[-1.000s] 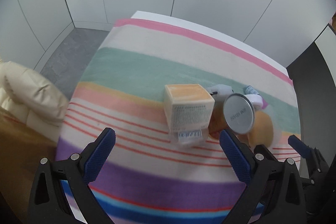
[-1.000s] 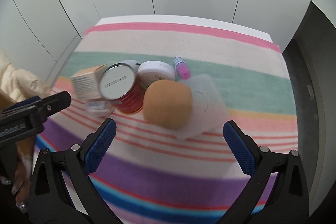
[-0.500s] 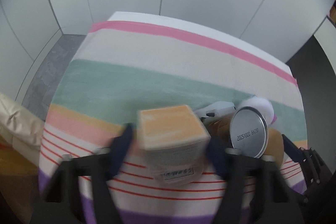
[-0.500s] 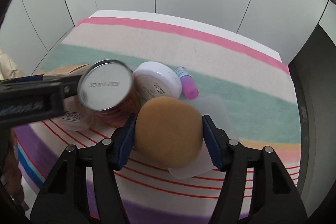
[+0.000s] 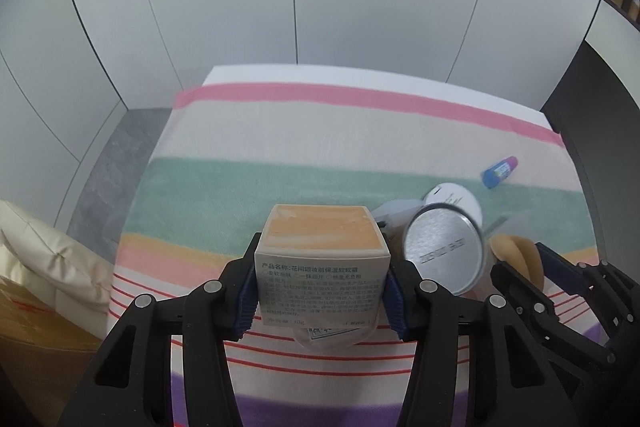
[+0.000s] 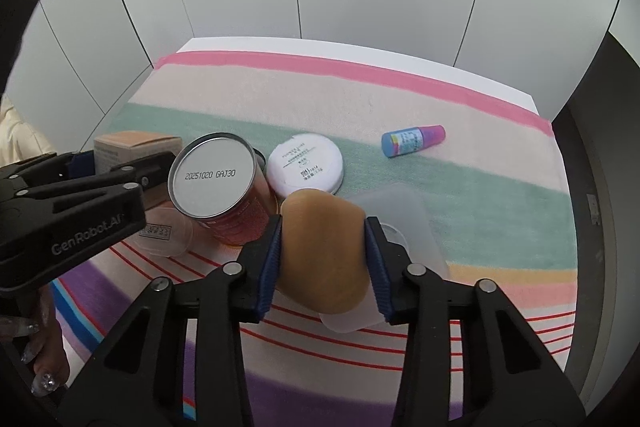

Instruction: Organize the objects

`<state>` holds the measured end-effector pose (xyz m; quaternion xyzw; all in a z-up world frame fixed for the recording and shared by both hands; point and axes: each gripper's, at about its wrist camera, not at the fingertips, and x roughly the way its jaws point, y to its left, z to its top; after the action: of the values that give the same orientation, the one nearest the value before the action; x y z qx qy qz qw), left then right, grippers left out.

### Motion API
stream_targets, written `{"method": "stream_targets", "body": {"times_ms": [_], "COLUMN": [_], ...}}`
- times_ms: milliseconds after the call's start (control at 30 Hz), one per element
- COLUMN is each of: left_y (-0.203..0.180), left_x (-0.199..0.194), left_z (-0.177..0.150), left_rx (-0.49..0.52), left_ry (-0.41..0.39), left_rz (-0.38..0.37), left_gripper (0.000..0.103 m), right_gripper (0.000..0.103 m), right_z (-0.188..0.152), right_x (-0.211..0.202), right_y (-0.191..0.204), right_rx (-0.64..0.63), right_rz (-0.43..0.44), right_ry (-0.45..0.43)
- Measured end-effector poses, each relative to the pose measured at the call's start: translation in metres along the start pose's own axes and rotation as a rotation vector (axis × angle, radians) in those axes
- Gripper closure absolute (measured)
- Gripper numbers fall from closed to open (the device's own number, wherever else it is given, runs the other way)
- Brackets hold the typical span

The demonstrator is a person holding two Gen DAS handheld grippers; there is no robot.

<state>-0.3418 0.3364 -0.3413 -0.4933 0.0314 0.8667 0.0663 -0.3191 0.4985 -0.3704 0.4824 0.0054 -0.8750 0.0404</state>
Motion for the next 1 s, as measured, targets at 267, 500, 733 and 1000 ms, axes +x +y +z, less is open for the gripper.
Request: {"method": "stream_targets", "body": {"times_ms": [267,500,733,1000], "left_y": [-0.003,-0.005,-0.004,-0.005], "left_x": [-0.035,-0.085,-0.159,-0.254], "left_z": [0.010,0.023,0.034,0.043], "left_rx": [0.008,0.010,0.008,-0.022], "left_ry": [-0.052,-0.116,-0.195,-0.289], "left_rz": [0.001,-0.005,-0.020,-0.028], "left_gripper": [0.051,0.051,0.051,0.051], "right_gripper": [0.066,0.067,0.067,0.067], "right_z": [0.007,0.024,0.044,0.064], "right_x": [-0.021,-0.063,-0.126,-0.208], "right_y": [-0.005,-0.007,-0.002,0.005], "right_rx": [0.026,0.038,0.049,0.053], "right_rz": [0.000,-0.008,-0.032,-0.049], "right_ry": [-0.014,-0.066,-0.129,-0.203]}}
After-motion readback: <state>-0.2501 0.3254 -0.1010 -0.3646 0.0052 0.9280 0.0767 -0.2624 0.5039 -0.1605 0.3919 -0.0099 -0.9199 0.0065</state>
